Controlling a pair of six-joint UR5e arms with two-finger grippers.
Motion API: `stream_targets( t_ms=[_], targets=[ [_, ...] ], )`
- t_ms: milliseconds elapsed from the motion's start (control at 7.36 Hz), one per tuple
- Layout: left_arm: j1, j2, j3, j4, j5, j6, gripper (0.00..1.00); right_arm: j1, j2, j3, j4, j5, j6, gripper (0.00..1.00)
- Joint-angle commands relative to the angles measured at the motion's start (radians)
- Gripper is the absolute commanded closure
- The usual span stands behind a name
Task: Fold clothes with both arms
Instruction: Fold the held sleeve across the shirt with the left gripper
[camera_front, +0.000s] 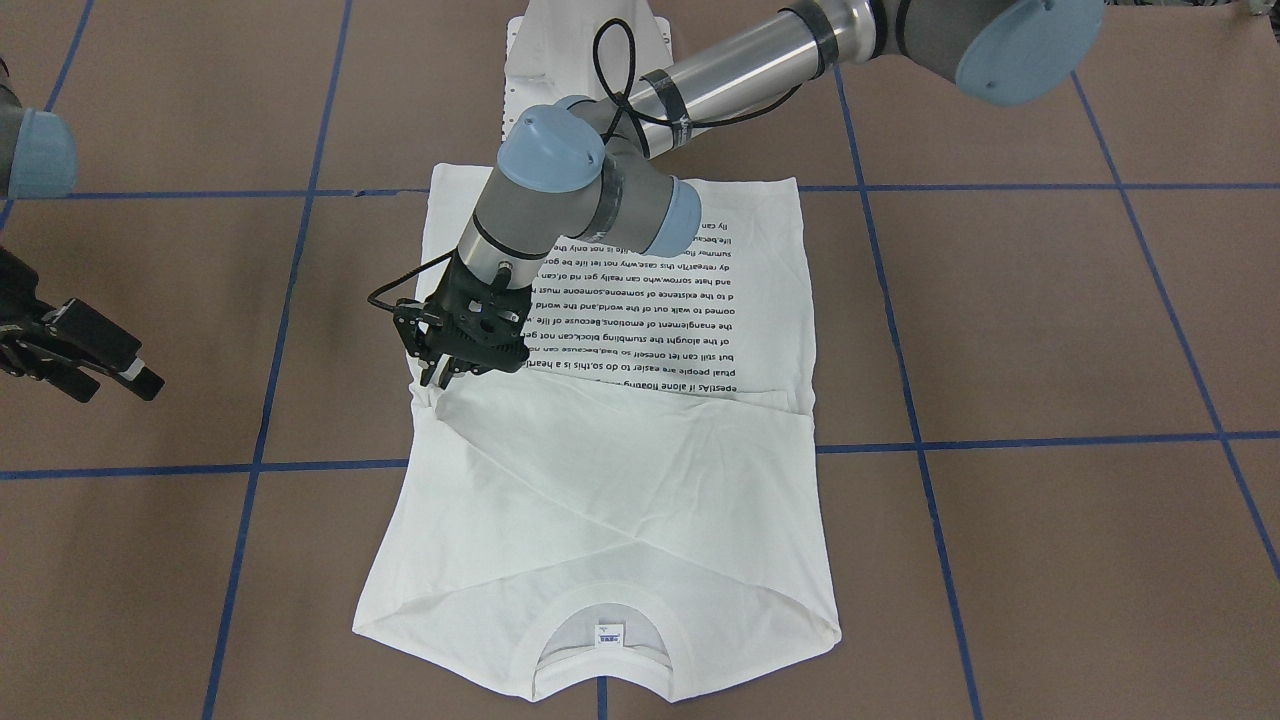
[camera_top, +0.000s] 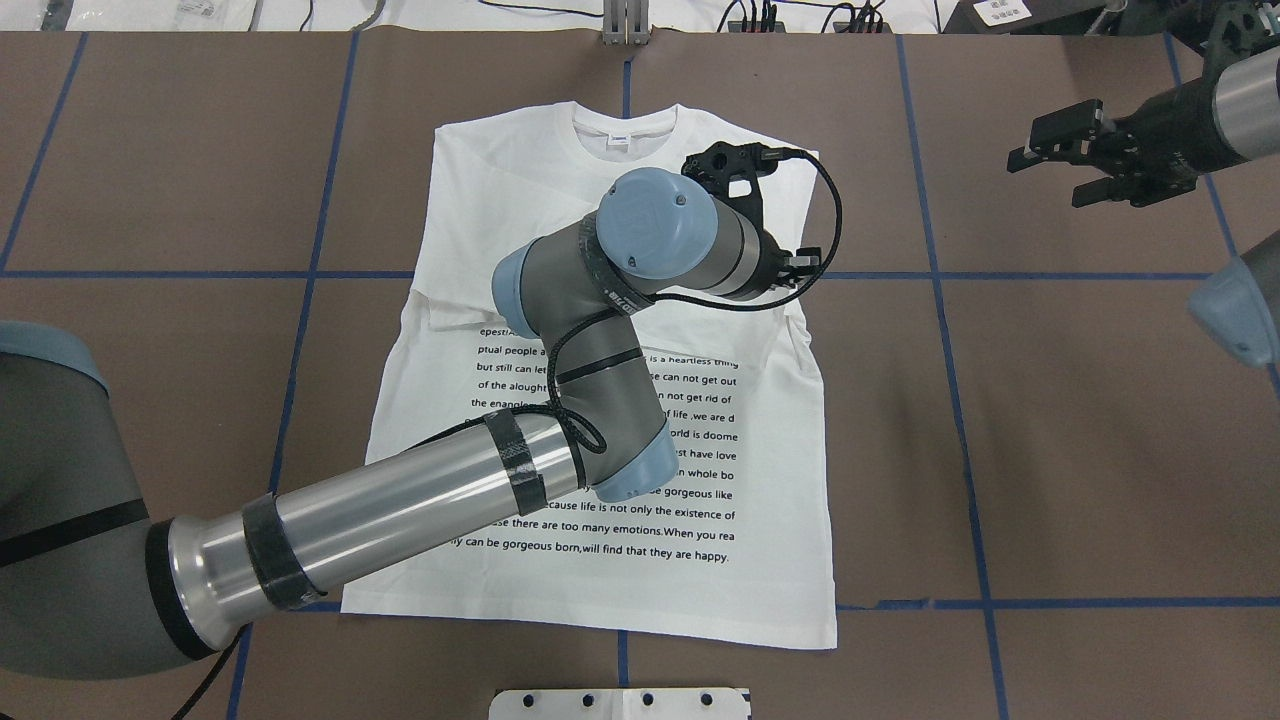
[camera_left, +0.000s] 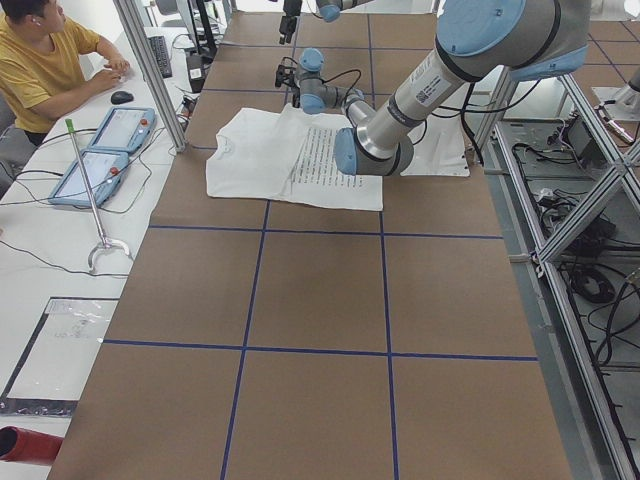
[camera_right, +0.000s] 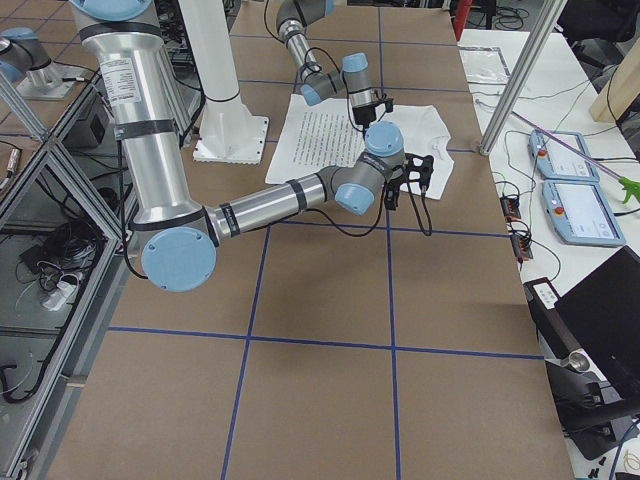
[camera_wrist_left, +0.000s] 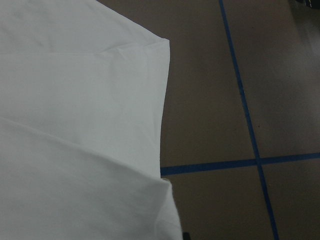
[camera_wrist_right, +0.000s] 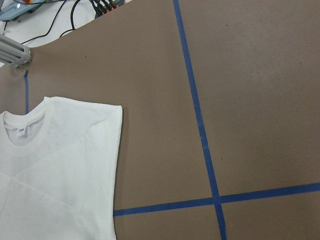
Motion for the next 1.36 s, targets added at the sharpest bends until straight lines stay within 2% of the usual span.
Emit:
stream_targets(
  t_ms=[0, 272, 407, 543, 679, 815, 1086, 1222],
  targets=[
    [0.002, 0.002, -0.008, 0.001, 0.000, -0.040, 0.04, -0.003, 0.002, 0.001, -0.001, -0.008, 0.012, 0.01],
    [-0.006, 0.011, -0.057, 0.057, -0.008, -0.056, 0.05, -0.059, 0.001, 0.030, -0.002, -0.023, 0.123, 0.01],
    [-0.015, 0.048, -0.099, 0.107, -0.013, -0.055, 0.06, -0.122, -0.002, 0.076, -0.005, -0.073, 0.228, 0.01],
    [-0.048, 0.164, -0.221, 0.111, -0.057, -0.042, 0.08, -0.189, -0.013, 0.120, -0.013, -0.123, 0.309, 0.01],
    [-0.093, 0.265, -0.319, 0.122, -0.141, -0.026, 0.10, -0.276, -0.033, 0.168, -0.017, -0.211, 0.375, 0.02],
    [-0.116, 0.318, -0.379, 0.145, -0.158, 0.013, 0.10, -0.387, -0.048, 0.217, -0.069, -0.329, 0.420, 0.02],
    [-0.147, 0.451, -0.534, 0.200, -0.169, 0.083, 0.12, -0.601, -0.030, 0.391, -0.418, -0.544, 0.434, 0.02],
    [-0.180, 0.514, -0.592, 0.206, -0.213, 0.117, 0.12, -0.757, -0.030, 0.433, -0.506, -0.712, 0.521, 0.02]
  ],
)
